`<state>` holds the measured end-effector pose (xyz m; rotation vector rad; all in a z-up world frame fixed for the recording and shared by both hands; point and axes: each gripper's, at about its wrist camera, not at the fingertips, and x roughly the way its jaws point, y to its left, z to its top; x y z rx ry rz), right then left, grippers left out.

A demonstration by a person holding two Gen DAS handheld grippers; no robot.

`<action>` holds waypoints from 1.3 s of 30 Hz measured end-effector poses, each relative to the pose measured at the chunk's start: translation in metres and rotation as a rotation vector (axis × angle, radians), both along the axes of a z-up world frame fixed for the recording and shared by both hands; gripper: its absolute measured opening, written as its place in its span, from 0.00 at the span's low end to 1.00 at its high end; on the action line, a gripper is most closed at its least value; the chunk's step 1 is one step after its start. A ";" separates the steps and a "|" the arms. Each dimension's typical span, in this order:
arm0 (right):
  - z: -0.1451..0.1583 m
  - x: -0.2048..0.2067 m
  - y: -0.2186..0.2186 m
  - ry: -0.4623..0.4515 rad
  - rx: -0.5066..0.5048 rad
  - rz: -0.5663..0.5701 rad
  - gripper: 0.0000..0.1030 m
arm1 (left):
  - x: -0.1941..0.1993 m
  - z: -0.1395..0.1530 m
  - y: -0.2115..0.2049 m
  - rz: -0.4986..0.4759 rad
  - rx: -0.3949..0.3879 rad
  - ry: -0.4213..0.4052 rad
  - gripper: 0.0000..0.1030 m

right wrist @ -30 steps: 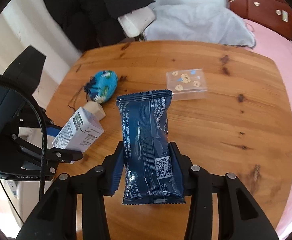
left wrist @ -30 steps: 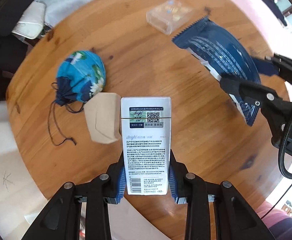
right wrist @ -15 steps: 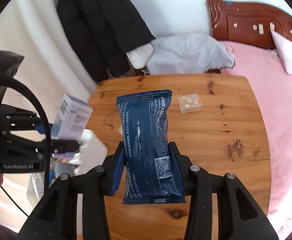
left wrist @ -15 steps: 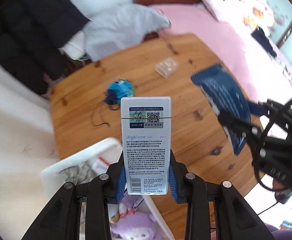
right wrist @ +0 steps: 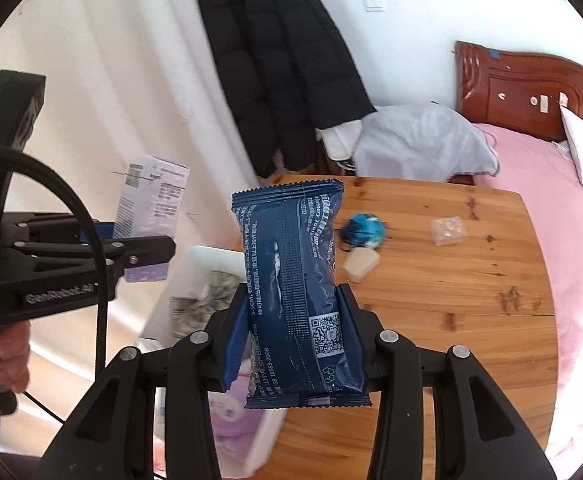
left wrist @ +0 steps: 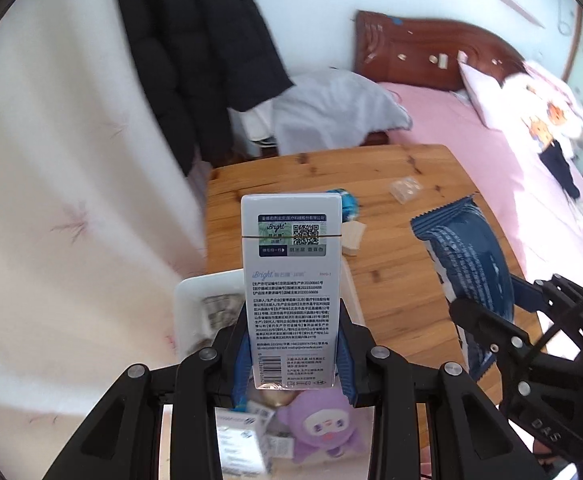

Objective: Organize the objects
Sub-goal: 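Carry the white box and blue packet over the white tray and release both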

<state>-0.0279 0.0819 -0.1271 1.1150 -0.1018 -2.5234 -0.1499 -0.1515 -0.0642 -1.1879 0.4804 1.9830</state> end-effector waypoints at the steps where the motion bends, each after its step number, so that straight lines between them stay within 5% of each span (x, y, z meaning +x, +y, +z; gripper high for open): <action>1: 0.002 0.003 -0.007 0.003 0.000 0.000 0.44 | -0.002 0.000 -0.006 0.009 0.001 0.003 0.35; 15: -0.002 0.018 -0.069 -0.063 0.059 -0.014 0.44 | -0.037 -0.014 -0.064 0.146 0.016 0.033 0.35; 32: -0.042 0.000 -0.101 -0.239 0.107 -0.004 0.46 | -0.064 -0.064 -0.050 0.078 -0.042 -0.057 0.36; 36: -0.053 -0.003 -0.102 -0.291 0.105 0.009 0.47 | -0.066 -0.064 -0.049 0.057 -0.035 -0.075 0.65; 39: -0.052 -0.004 -0.100 -0.285 0.098 0.003 0.48 | -0.069 -0.063 -0.052 0.061 -0.031 -0.076 0.66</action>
